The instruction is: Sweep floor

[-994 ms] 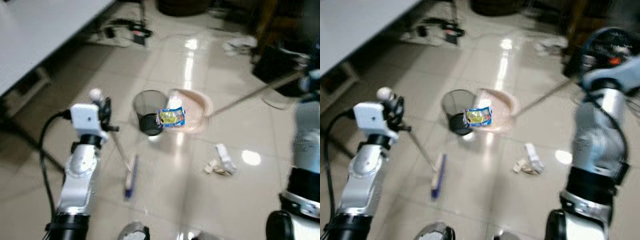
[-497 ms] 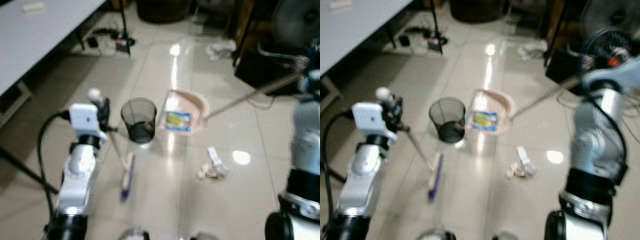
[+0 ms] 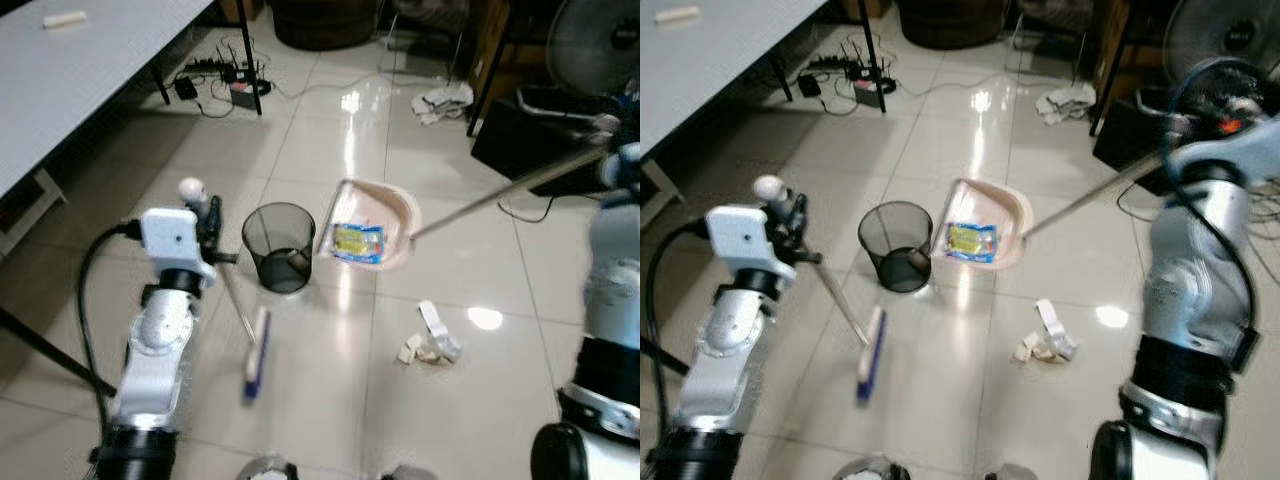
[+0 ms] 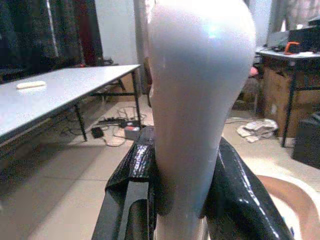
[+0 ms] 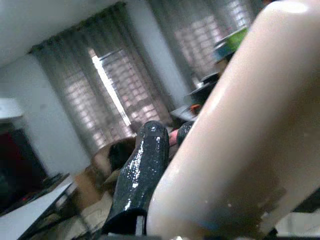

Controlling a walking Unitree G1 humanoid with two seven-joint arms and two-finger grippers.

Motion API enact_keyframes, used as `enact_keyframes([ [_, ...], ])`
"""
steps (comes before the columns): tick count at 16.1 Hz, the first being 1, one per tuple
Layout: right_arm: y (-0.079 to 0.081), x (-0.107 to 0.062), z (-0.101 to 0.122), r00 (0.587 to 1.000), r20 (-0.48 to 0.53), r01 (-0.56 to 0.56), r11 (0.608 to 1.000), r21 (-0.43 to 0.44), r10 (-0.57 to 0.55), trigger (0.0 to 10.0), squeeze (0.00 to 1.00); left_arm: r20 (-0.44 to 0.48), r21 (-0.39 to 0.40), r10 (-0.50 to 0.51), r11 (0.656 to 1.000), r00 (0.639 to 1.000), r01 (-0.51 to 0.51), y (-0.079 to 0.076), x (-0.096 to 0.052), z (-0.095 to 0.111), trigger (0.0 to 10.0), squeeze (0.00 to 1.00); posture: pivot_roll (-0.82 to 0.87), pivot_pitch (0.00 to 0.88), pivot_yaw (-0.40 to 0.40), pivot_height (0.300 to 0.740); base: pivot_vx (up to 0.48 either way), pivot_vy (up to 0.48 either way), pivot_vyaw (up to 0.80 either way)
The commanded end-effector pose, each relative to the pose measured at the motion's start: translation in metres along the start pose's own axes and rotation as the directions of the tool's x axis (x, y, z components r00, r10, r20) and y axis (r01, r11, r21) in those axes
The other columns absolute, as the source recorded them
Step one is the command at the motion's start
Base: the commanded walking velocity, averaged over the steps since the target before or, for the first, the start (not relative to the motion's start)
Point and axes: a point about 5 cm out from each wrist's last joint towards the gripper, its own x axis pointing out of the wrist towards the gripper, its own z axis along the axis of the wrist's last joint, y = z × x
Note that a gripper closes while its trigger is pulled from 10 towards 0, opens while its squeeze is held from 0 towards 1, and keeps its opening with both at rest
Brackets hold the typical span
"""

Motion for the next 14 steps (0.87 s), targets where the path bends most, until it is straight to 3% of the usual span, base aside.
enact_keyframes([
  [1, 0.001, 0.002, 0.015, 0.998, 0.064, -0.009, 1.0, 0.019, 0.008, 10.0, 0.0, 0.037, 0.008, -0.008, 1.0, 0.999, 0.008, -0.002, 0.002, 0.008, 10.0, 0.0, 0.01, 0.082, 0.054, 0.74, 0.322, 0.0, 0.0],
  [3, -0.004, 0.002, 0.015, 0.997, 0.07, 0.019, 1.0, 0.013, -0.02, 10.0, 0.0, 0.027, 0.02, -0.023, 1.0, 0.999, 0.022, -0.001, 0.002, 0.006, 10.0, 0.0, 0.01, 0.077, 0.057, 0.74, 0.341, 0.0, 0.55],
  [14, -0.011, 0.001, 0.014, 0.995, 0.078, 0.055, 0.998, 0.03, -0.057, 10.0, 0.0, 0.025, 0.025, -0.04, 0.999, 0.999, 0.039, -0.004, 0.002, 0.005, 10.0, 0.0, 0.01, 0.081, 0.059, 0.74, 0.343, 0.0, 0.0],
])
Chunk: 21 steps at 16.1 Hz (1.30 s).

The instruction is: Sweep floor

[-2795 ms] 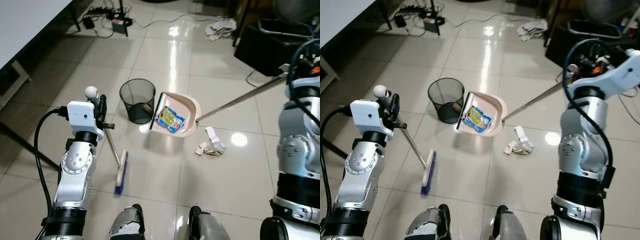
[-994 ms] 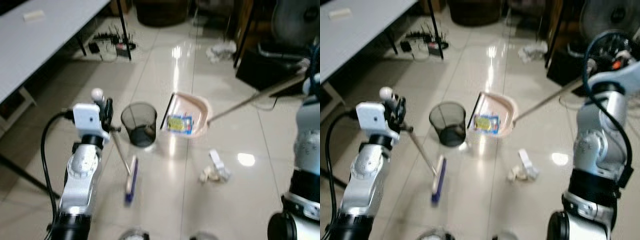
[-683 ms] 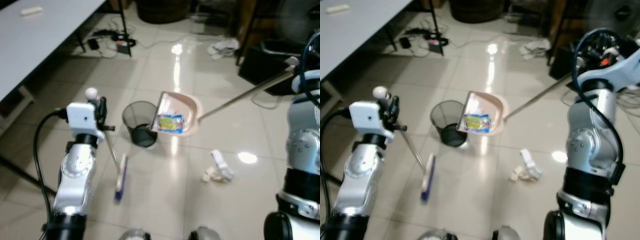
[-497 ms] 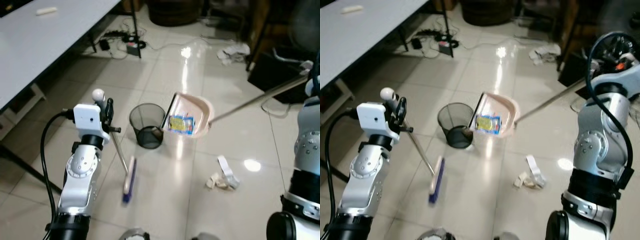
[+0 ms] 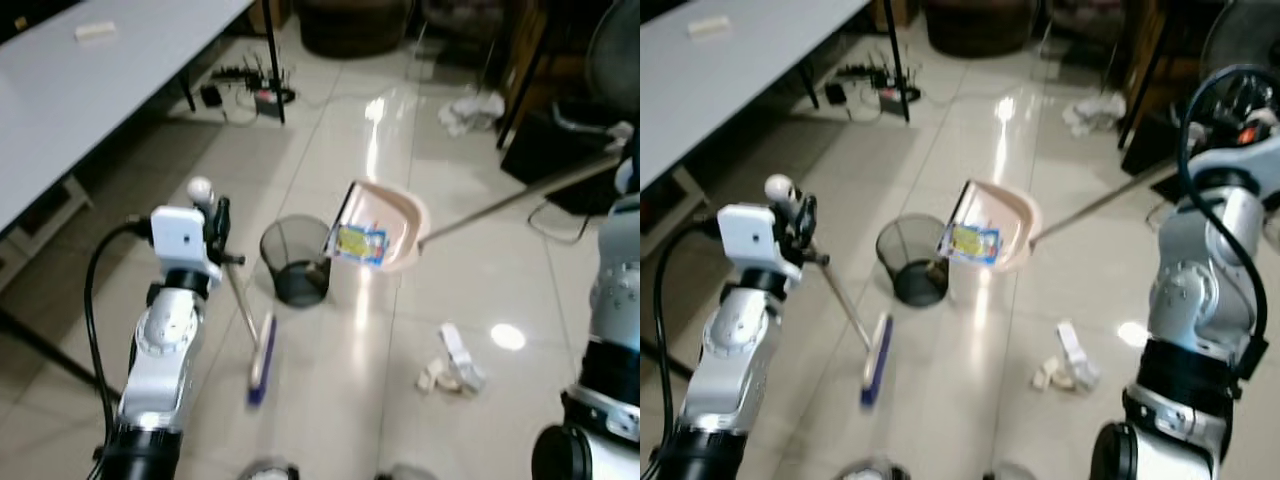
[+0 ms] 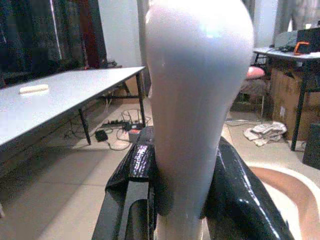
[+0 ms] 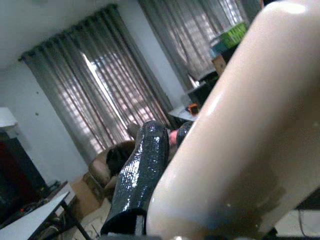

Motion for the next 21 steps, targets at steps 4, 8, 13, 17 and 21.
enact_keyframes([
  [4, 0.01, 0.0, 0.004, 0.999, 0.025, -0.043, 0.999, 0.033, 0.042, 10.0, 0.0, 0.033, 0.03, 0.007, 1.0, 0.999, -0.008, 0.006, 0.002, 0.008, 10.0, 0.0, 0.01, 0.08, 0.06, 0.74, 0.354, 0.0, 0.0],
  [8, 0.009, -0.003, -0.001, 0.999, 0.004, -0.044, 0.999, 0.019, 0.044, 10.0, 0.0, 0.024, 0.038, 0.003, 0.999, 1.0, -0.004, 0.007, 0.001, 0.006, 10.0, 0.0, 0.02, 0.082, 0.06, 0.74, 0.366, 0.0, 0.0],
  [13, 0.004, -0.01, -0.006, 0.996, -0.065, -0.071, 0.996, -0.055, 0.067, 10.0, 0.0, 0.017, 0.049, -0.004, 0.999, 1.0, 0.003, 0.009, 0.0, 0.004, 10.0, 0.0, 0.01, 0.087, 0.071, 0.74, 0.365, 0.0, 0.0],
  [17, 0.007, -0.009, -0.008, 0.996, -0.059, -0.075, 0.996, -0.045, 0.072, 10.0, 0.0, 0.013, 0.051, -0.01, 0.999, 1.0, 0.009, 0.008, -0.001, 0.004, 10.0, 0.0, 0.02, 0.092, 0.071, 0.74, 0.368, 0.0, 0.0],
  [21, 0.016, -0.006, -0.015, 0.991, -0.056, -0.12, 0.992, -0.035, 0.118, 10.0, 0.0, 0.005, 0.057, -0.006, 0.998, 1.0, 0.005, 0.01, -0.003, 0.003, 10.0, 0.0, 0.03, 0.1, 0.07, 0.74, 0.366, 0.0, 0.0],
])
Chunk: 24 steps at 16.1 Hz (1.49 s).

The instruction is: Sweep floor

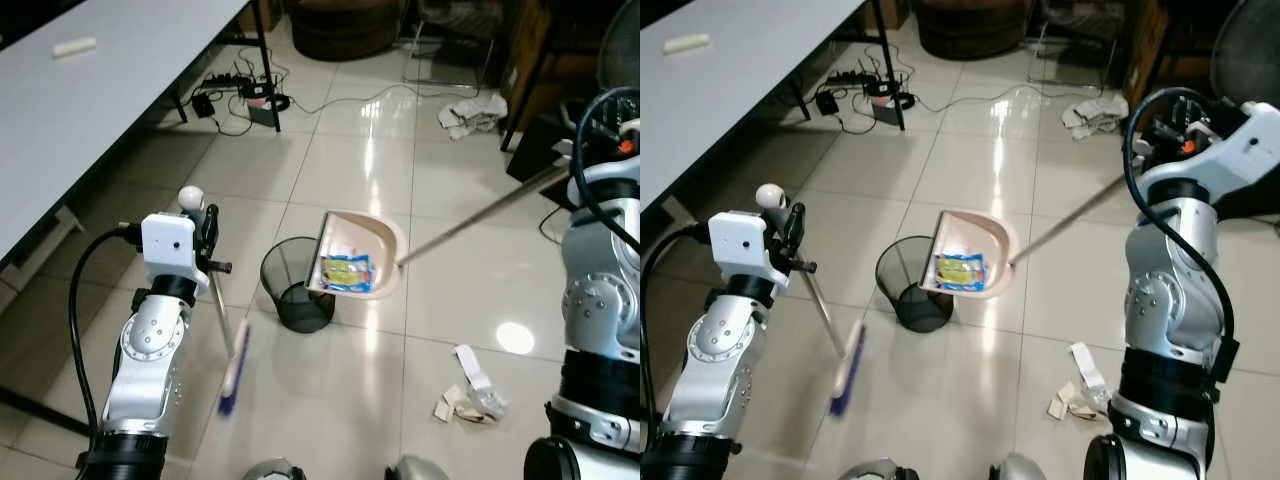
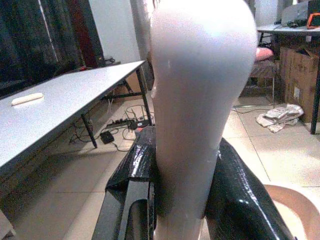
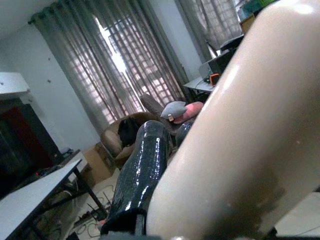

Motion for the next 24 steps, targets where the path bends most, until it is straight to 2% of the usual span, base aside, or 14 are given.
enact_keyframes([
  [1, 0.003, 0.005, 0.011, 0.998, 0.068, -0.017, 1.0, -0.002, 0.017, 10.0, 0.0, 0.037, 0.006, -0.009, 1.0, 0.999, 0.009, -0.002, 0.002, 0.009, 10.0, 0.0, 0.03, 0.102, 0.07, 0.74, 0.36, 0.0, 0.0],
  [4, 0.018, 0.013, 0.009, 0.991, 0.096, -0.095, 0.995, -0.025, 0.097, 10.0, 0.0, 0.035, 0.01, -0.01, 1.0, 0.999, 0.009, -0.001, 0.002, 0.009, 10.0, 0.0, 0.03, 0.103, 0.071, 0.74, 0.363, 0.0, 0.0],
  [8, 0.037, 0.02, -0.002, 0.972, 0.086, -0.214, 0.974, -0.078, 0.22, 10.0, 0.0, 0.032, 0.012, -0.007, 1.0, 0.999, 0.006, -0.001, 0.001, 0.009, 10.0, 0.0, 0.04, 0.106, 0.065, 0.74, 0.364, 0.0, 0.0],
  [12, 0.047, 0.023, -0.01, 0.954, 0.087, -0.276, 0.954, -0.115, 0.287, 10.0, 0.0, 0.02, 0.016, -0.006, 1.0, 1.0, 0.005, 0.0, 0.0, 0.007, 10.0, 0.0, 0.04, 0.107, 0.062, 0.74, 0.348, 0.0, 0.0],
  [16, 0.057, 0.023, -0.02, 0.93, 0.085, -0.345, 0.928, -0.139, 0.359, 10.0, 0.0, -0.006, 0.022, -0.007, 1.0, 1.0, 0.008, 0.0, -0.002, 0.003, 10.0, 0.0, 0.05, 0.111, 0.062, 0.74, 0.0, 0.0, 0.0],
  [24, 0.09, 0.021, -0.041, 0.85, 0.089, -0.497, 0.846, -0.193, 0.52, 10.0, 0.0, -0.021, 0.027, -0.017, 0.999, 1.0, 0.018, -0.002, -0.006, 0.001, 10.0, 0.0, 0.06, 0.109, 0.056, 0.74, 0.0, 0.0, 0.0],
])
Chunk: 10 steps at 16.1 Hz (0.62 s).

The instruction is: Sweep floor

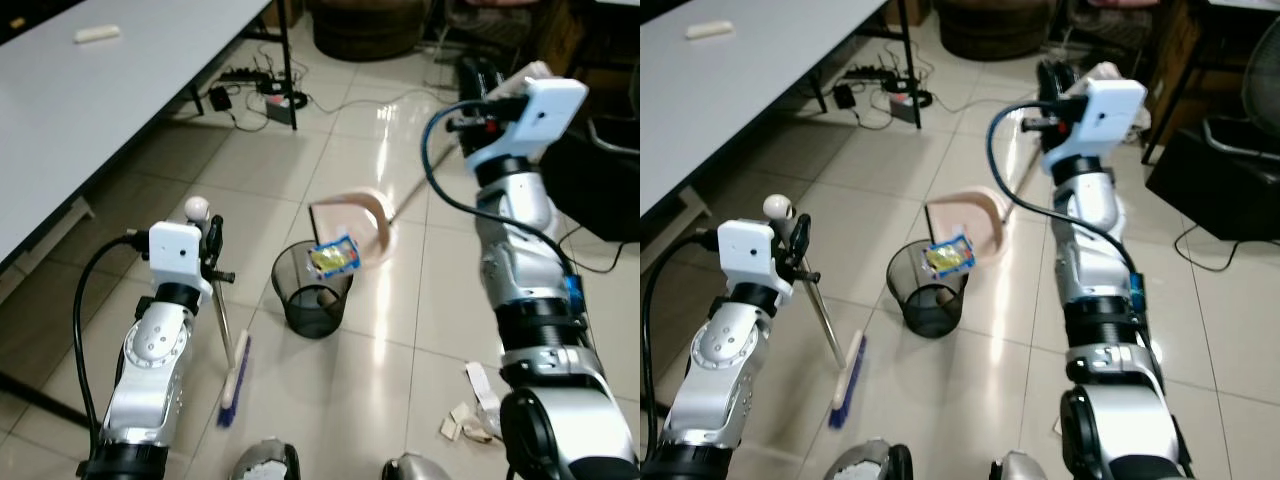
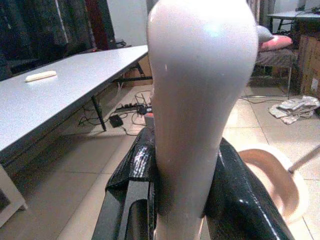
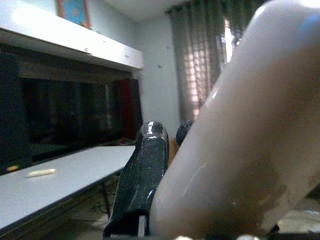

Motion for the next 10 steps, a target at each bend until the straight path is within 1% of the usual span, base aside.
enact_keyframes([
  [1, 0.008, 0.01, 0.015, 0.995, 0.084, -0.05, 0.998, -0.031, 0.053, 10.0, 0.0, 0.033, 0.017, -0.002, 1.0, 0.999, 0.001, 0.002, 0.001, 0.009, 10.0, 0.0, 0.06, 0.108, 0.055, 0.74, 0.0, 0.0, 0.0],
  [2, 0.009, 0.01, 0.014, 0.995, 0.085, -0.054, 0.998, -0.033, 0.056, 10.0, 0.0, 0.033, 0.017, -0.002, 1.0, 0.999, 0.001, 0.002, 0.001, 0.009, 10.0, 0.0, 0.06, 0.108, 0.055, 0.74, 0.0, 0.0, 0.0],
  [4, 0.026, 0.013, 0.012, 0.982, 0.09, -0.159, 0.982, -0.097, 0.168, 10.0, 0.0, 0.033, 0.019, -0.002, 1.0, 0.999, 0.001, 0.002, 0.001, 0.009, 10.0, 0.0, 0.06, 0.111, 0.059, 0.74, 0.0, 0.0, 0.0],
  [5, 0.03, 0.013, 0.011, 0.976, 0.088, -0.188, 0.975, -0.118, 0.199, 10.0, 0.0, 0.033, 0.019, -0.002, 1.0, 0.999, 0.001, 0.002, 0.002, 0.009, 10.0, 0.0, 0.06, 0.112, 0.059, 0.74, 0.0, 0.0, 0.0],
  [6, 0.037, 0.012, 0.01, 0.963, 0.084, -0.24, 0.959, -0.152, 0.255, 10.0, 0.0, 0.033, 0.019, -0.003, 1.0, 0.999, 0.002, 0.002, 0.002, 0.009, 10.0, 0.0, 0.06, 0.111, 0.06, 0.74, 0.0, 0.0, 0.0],
  [10, 0.055, 0.006, 0.005, 0.925, 0.082, -0.347, 0.911, -0.221, 0.372, 10.0, 0.0, 0.033, 0.018, -0.005, 1.0, 0.999, 0.005, 0.001, 0.004, 0.009, 10.0, 0.0, 0.06, 0.108, 0.061, 0.74, 0.0, 0.0, 0.0],
])
